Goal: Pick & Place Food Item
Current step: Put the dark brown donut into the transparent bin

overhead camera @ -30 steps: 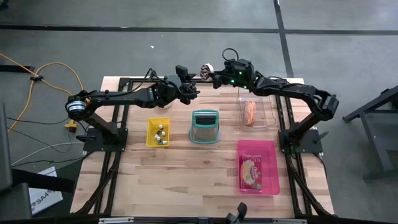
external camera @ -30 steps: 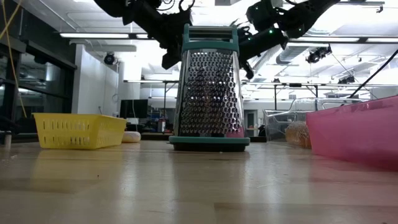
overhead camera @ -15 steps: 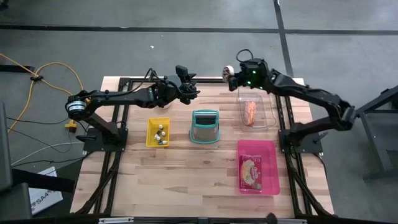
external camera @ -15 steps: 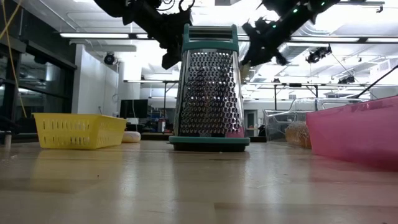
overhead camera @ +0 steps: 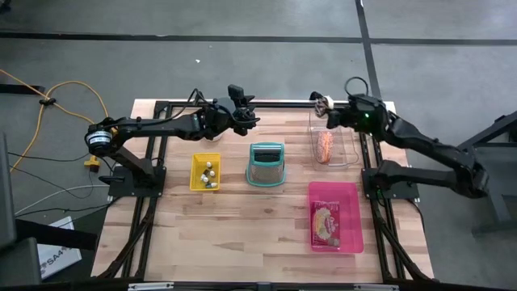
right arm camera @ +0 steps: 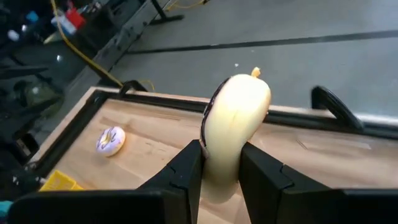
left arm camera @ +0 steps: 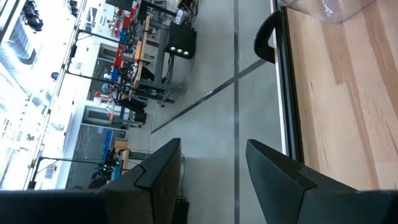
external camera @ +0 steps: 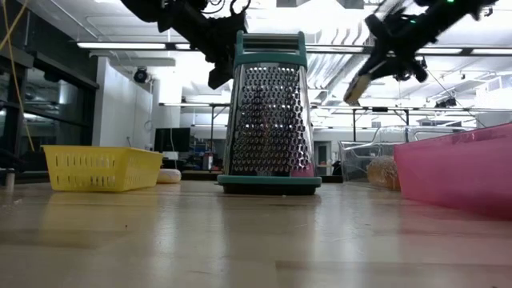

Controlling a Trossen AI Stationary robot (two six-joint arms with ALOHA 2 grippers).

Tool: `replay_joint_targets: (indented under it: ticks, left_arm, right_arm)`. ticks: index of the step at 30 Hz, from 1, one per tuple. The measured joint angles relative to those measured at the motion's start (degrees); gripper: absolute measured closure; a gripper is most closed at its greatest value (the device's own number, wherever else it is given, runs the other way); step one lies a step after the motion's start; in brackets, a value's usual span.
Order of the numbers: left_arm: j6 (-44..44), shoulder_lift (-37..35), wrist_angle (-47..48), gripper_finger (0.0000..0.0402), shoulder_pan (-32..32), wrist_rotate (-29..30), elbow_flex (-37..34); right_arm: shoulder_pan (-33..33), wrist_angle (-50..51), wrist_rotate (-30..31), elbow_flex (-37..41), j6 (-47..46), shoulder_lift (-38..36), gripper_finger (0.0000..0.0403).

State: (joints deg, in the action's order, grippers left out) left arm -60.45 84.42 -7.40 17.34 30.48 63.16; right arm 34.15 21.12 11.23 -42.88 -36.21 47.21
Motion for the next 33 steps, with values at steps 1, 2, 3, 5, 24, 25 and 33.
replay_joint_targets:
  ticks: [1, 2, 3, 5, 24, 25, 33]
  left_arm:
    - [0.0, 0.0, 0.0, 0.0226, 0.0, 0.02, 0.0]
    - [0.02, 0.02, 0.02, 0.0226, 0.0, 0.02, 0.0]
    - [0.02, 0.0, 0.02, 0.0226, 0.0, 0.0, 0.0]
    - [0.02, 0.01, 0.0, 0.0226, 0.0, 0.02, 0.0]
    - [0.5, 0.02, 0.0, 0.0226, 0.0, 0.0, 0.0]
    - [0.5, 0.0, 0.0, 0.0226, 0.0, 0.02, 0.0]
    - [0.5, 0.0, 0.0, 0.0226, 0.0, 0.0, 0.0]
  right_arm:
    - [-0.02, 0.07, 0.4, 1.21, -0.98, -1.43, 0.0315]
    - [-0.02, -0.12, 0.76, 2.48, -1.68, -2.65, 0.0315]
    - [0.0, -0.3, 0.86, 3.8, -2.58, -3.72, 0.0315]
    - [-0.02, -0.16, 0.88, 6.35, -3.88, -5.14, 0.0315]
    - [-0.01, -11.84, 5.26, 22.67, -11.32, -6.54, 0.0315]
    - [-0.02, -12.82, 5.43, 23.39, -11.83, -6.54, 0.0315]
    - [-0.02, -19.09, 5.47, 27.4, -14.31, -5.99, 0.0315]
